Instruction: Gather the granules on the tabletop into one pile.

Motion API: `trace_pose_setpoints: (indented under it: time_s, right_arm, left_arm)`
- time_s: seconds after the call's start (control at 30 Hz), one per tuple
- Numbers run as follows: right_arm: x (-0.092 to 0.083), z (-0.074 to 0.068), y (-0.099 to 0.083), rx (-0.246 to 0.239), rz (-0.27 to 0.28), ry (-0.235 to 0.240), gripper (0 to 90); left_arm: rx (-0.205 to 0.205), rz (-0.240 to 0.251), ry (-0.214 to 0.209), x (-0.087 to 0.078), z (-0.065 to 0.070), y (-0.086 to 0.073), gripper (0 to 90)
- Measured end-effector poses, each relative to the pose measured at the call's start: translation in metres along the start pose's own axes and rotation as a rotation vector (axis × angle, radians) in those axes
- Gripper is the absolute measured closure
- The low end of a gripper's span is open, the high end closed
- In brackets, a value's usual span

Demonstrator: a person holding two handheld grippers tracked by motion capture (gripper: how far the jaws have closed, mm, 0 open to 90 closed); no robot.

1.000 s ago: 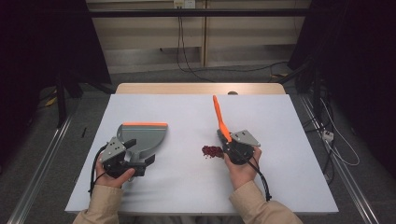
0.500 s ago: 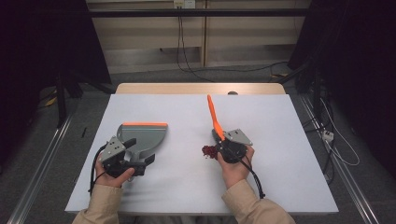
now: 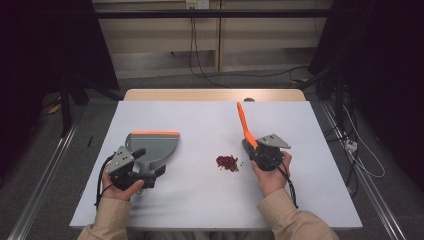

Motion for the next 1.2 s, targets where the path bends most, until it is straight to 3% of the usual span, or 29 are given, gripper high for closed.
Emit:
trace_pose_setpoints:
  time_s: [0.13,0.2,0.33,0.4,0.57,0.63,0.7,0.8,1.0,1.13,1.2]
  right_arm:
    - [-0.002,0.004,0.001,0.000,-0.019,0.033,70.3]
    - [-0.001,0.004,0.002,0.002,-0.056,0.057,65.3]
    - [-0.001,0.006,0.009,-0.035,-0.106,0.066,63.3]
    - [-0.001,0.009,0.013,-0.014,-0.118,0.084,62.7]
    - [0.002,0.013,0.017,-0.002,-0.217,0.105,63.0]
    - [0.005,0.014,0.015,0.001,-0.253,0.112,69.1]
    - [0.008,0.016,0.012,0.007,-0.290,0.112,70.7]
    - [0.009,0.021,0.012,0.020,-0.305,0.106,71.1]
    - [0.007,0.021,0.011,0.018,-0.286,0.114,71.2]
    - [0.007,0.019,0.011,0.019,-0.283,0.115,71.2]
    - [0.007,0.019,0.011,0.016,-0.283,0.116,71.2]
  left_arm:
    - [-0.003,0.000,0.000,-0.001,0.000,0.000,5.0]
    - [-0.007,0.005,0.003,-0.001,0.000,0.001,5.0]
    - [-0.005,0.006,0.005,-0.003,-0.001,0.001,5.0]
    - [-0.007,0.005,0.008,-0.004,-0.001,0.001,5.0]
    - [0.010,-0.021,0.017,-0.005,-0.001,0.000,5.0]
    - [0.006,-0.033,0.026,-0.006,-0.001,-0.001,5.0]
    - [0.010,-0.059,0.043,-0.007,-0.001,-0.003,4.9]
    - [0.009,-0.111,0.070,-0.009,-0.003,-0.008,5.2]
    - [-0.028,-0.221,0.161,-0.012,-0.012,-0.024,7.1]
    - [-0.051,-0.272,0.234,-0.015,-0.020,-0.032,15.4]
    - [-0.076,-0.289,0.240,-0.016,-0.021,-0.035,16.0]
Point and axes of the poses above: each handheld gripper's, and its own axes: x roughly forward along the jaws, y roughly out of its top, z roughly to its right, the point moved 4 cm from there along x, roughly forward along the jaws, and after that the axes turned 10 degrees about z, right-handed, at the moved point
